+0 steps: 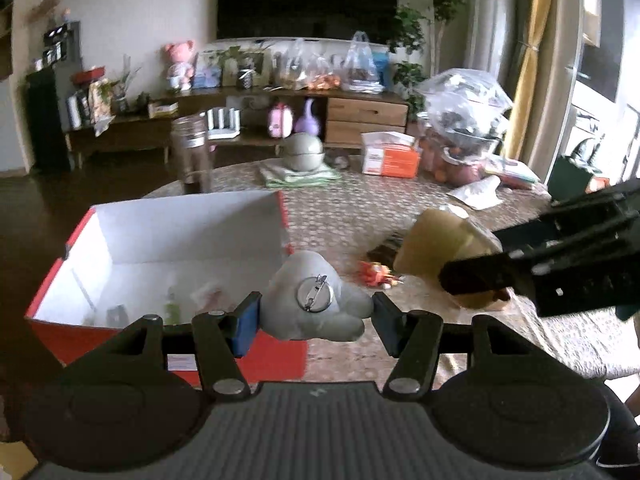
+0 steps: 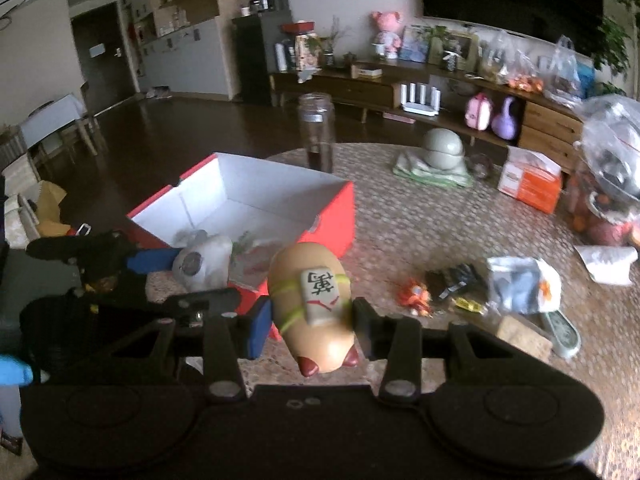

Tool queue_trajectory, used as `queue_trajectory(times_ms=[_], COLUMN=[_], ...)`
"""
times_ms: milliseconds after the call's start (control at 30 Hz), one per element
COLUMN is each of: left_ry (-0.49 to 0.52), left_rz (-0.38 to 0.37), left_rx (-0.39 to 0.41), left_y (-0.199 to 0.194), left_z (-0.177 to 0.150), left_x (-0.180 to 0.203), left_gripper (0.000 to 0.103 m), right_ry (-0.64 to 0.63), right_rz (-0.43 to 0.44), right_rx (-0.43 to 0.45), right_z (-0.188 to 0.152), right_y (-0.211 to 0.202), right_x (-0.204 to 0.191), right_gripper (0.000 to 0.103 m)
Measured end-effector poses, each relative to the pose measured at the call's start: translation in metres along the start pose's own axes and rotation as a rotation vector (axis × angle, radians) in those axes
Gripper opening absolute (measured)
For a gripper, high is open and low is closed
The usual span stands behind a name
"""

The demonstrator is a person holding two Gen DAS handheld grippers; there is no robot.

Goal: Organize objects
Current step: 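Lift and carry the white plush and pig toy over the shoebox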

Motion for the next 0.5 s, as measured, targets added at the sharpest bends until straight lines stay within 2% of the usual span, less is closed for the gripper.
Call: queue_trajectory(times_ms=[500], left_ry=[-0.073], left_rz=[0.127], left_rx=[-0.037], left_y=[-0.003], left_z=[0.012], left_x=[-0.097], left_gripper=[0.059], right_ry=[-0.118], right_rz=[0.073], right_rx=[-0.020], right_z=[0.035], right_y=[0.057], right_x=[-0.069], right_gripper=[0.043])
Point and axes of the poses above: each gripper's, at about its wrist camera, not at the fingertips, and y roughly the way its jaws point, x to its right, z to its top, the point moved 3 cm from there along y, roughly the way its jaws point, and after that the axes turned 2 degrees about x, right-handed, at the moved point
